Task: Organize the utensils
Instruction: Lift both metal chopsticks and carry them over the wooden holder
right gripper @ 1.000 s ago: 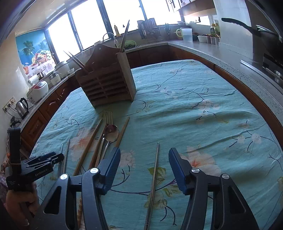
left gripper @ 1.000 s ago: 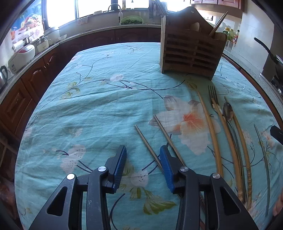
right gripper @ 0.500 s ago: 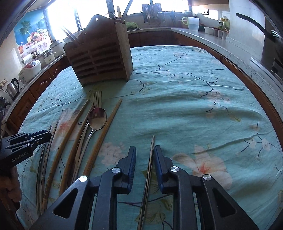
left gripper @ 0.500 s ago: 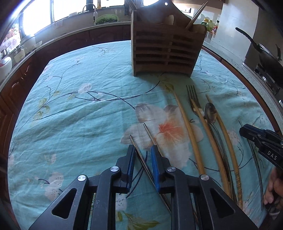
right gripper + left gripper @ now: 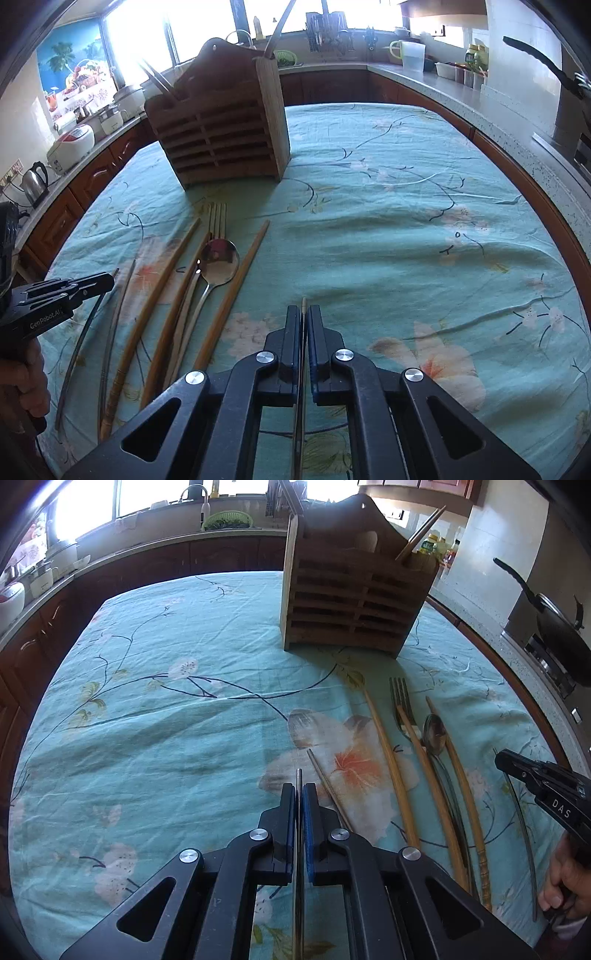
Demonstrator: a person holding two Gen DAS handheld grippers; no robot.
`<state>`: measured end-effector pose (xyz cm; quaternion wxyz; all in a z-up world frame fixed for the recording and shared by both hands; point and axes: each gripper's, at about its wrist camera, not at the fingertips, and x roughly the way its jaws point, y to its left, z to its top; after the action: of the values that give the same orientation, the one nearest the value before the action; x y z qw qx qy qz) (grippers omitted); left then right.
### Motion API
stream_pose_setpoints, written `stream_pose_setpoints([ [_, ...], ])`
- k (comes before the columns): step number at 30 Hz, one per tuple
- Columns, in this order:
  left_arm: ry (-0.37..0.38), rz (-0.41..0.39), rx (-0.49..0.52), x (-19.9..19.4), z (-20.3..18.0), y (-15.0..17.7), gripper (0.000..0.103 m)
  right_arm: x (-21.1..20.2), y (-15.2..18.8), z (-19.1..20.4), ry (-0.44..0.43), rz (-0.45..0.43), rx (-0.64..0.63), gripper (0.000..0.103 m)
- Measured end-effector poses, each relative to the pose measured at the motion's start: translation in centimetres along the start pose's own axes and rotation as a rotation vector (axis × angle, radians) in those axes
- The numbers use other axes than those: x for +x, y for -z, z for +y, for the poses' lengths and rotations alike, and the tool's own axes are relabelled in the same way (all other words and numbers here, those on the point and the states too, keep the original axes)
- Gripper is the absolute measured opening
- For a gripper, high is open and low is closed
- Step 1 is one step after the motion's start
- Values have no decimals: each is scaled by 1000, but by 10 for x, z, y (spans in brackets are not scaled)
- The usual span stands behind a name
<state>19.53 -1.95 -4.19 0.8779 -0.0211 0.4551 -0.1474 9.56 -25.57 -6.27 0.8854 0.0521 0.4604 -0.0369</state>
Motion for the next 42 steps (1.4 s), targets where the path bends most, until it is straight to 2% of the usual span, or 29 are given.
stream_pose_setpoints([
  [7,65,-129,-9,-68,1,-5,2,-53,-19,1,-79,-123,39,4],
  [14,116,-273,-24,-138,10,-4,2,-110,-43,10,-110,-274,32,4],
  [20,153,-347,-37,-178,20,2,2,-142,-64,13,-131,-380,29,4],
  [27,149,-407,-41,-192,28,-2,2,-155,-89,18,-140,-451,16,4],
  [42,157,-481,-58,-178,31,-31,2,-144,-114,16,-162,-470,39,4],
])
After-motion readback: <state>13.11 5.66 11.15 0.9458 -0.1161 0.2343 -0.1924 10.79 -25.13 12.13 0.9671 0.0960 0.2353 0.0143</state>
